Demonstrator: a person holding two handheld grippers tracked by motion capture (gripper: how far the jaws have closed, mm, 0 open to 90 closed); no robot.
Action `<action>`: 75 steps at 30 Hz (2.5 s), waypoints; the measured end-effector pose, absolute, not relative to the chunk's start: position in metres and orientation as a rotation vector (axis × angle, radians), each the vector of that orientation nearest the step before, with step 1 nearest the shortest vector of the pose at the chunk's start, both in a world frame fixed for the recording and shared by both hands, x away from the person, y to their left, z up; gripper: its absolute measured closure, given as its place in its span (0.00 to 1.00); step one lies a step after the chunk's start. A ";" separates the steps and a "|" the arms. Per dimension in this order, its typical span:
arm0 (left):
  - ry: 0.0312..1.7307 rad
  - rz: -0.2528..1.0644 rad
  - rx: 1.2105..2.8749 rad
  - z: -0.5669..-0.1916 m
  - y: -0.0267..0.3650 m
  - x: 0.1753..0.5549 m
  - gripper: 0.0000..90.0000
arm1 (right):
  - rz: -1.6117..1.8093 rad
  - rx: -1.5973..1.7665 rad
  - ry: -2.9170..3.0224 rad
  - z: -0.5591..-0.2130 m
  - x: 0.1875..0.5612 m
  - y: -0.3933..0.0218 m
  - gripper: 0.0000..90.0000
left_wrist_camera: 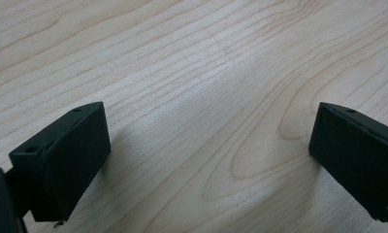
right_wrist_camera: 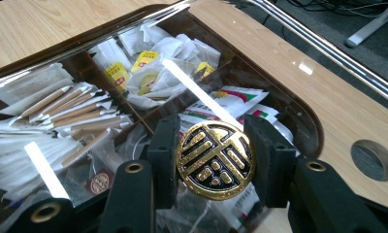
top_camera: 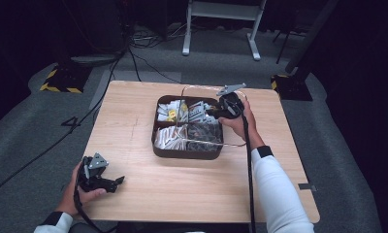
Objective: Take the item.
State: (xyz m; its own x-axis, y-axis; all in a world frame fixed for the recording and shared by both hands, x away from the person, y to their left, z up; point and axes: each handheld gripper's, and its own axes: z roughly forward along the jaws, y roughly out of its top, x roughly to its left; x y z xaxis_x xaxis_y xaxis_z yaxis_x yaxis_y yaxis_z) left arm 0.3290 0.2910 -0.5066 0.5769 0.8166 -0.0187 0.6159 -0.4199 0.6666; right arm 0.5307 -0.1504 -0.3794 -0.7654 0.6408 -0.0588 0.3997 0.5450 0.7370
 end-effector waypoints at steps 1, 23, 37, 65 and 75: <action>1.137 0.411 2.175 -0.507 0.291 0.329 0.02 | 1.055 0.860 2.462 -0.379 0.530 -0.152 0.66; 1.138 0.412 2.175 -0.507 0.291 0.329 0.02 | 1.050 0.906 2.423 -0.375 0.520 -0.198 0.66; 1.139 0.409 2.175 -0.507 0.291 0.329 0.02 | 1.045 0.960 2.376 -0.376 0.518 -0.234 0.66; 1.139 0.409 2.175 -0.507 0.291 0.329 0.02 | 1.007 1.100 2.315 -0.391 0.513 -0.310 0.66; 1.139 0.409 2.175 -0.507 0.291 0.329 0.02 | 0.995 1.120 2.330 -0.403 0.512 -0.325 0.66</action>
State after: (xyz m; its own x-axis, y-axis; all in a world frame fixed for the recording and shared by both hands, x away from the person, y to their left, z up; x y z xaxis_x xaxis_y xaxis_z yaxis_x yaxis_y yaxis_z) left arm 0.3291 0.2909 -0.5066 0.5759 0.8173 -0.0204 0.6176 -0.4186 0.6658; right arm 0.5119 -0.3246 -0.4034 -0.6160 0.7873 -0.0253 0.5263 0.4353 0.7304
